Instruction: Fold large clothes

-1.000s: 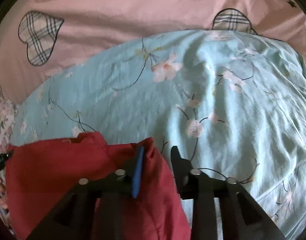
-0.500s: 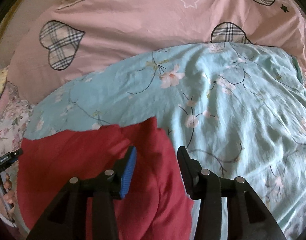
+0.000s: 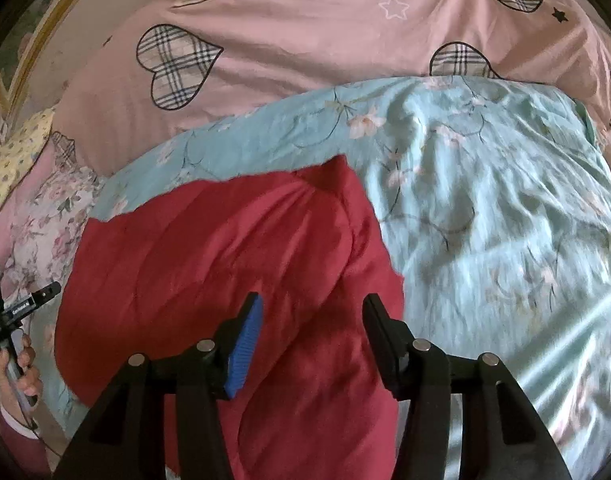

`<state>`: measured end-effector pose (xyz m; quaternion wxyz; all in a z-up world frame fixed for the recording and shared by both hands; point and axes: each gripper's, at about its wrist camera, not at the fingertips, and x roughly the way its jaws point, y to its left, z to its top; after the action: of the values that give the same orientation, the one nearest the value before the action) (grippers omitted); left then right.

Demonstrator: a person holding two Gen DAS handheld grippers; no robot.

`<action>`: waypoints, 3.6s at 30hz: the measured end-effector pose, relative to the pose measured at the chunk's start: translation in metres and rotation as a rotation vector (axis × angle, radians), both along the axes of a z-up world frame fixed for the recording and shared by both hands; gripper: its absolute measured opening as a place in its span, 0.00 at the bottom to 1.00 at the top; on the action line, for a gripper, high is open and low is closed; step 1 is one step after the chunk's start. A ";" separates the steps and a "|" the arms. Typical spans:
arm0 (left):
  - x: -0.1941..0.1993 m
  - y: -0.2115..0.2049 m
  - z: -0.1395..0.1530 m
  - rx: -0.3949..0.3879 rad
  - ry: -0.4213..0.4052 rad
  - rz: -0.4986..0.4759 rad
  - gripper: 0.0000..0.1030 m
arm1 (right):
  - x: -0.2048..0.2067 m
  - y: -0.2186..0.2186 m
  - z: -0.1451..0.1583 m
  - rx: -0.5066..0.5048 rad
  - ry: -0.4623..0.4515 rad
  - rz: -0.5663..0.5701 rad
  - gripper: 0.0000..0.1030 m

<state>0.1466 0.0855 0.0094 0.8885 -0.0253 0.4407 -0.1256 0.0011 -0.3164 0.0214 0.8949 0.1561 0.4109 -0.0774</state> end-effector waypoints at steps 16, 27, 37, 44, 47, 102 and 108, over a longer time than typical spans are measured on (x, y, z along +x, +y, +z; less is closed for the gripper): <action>-0.067 0.004 -0.010 0.030 0.015 -0.003 0.72 | -0.070 0.045 0.001 -0.026 -0.013 0.005 0.64; -0.098 -0.026 -0.008 0.065 0.012 -0.084 0.78 | -0.078 0.086 -0.002 -0.055 -0.013 0.076 0.67; -0.106 -0.061 -0.009 0.096 0.012 -0.162 0.80 | -0.056 0.123 -0.010 -0.104 -0.006 0.158 0.69; -0.103 -0.068 -0.008 0.086 0.029 -0.170 0.80 | -0.044 0.142 -0.010 -0.148 -0.011 0.194 0.70; -0.103 -0.070 -0.008 0.085 0.034 -0.167 0.81 | -0.039 0.146 -0.013 -0.174 -0.004 0.195 0.71; -0.032 -0.131 -0.050 0.204 0.081 -0.160 1.00 | 0.019 0.087 -0.050 -0.182 0.055 0.061 0.91; -0.031 -0.130 -0.051 0.203 0.082 -0.161 1.00 | 0.003 0.092 -0.018 -0.168 -0.038 0.055 0.84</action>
<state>0.1152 -0.0448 -0.0418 0.8549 0.0950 0.4875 -0.1501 0.0044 -0.2249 0.0030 0.9142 0.0708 0.3901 -0.0840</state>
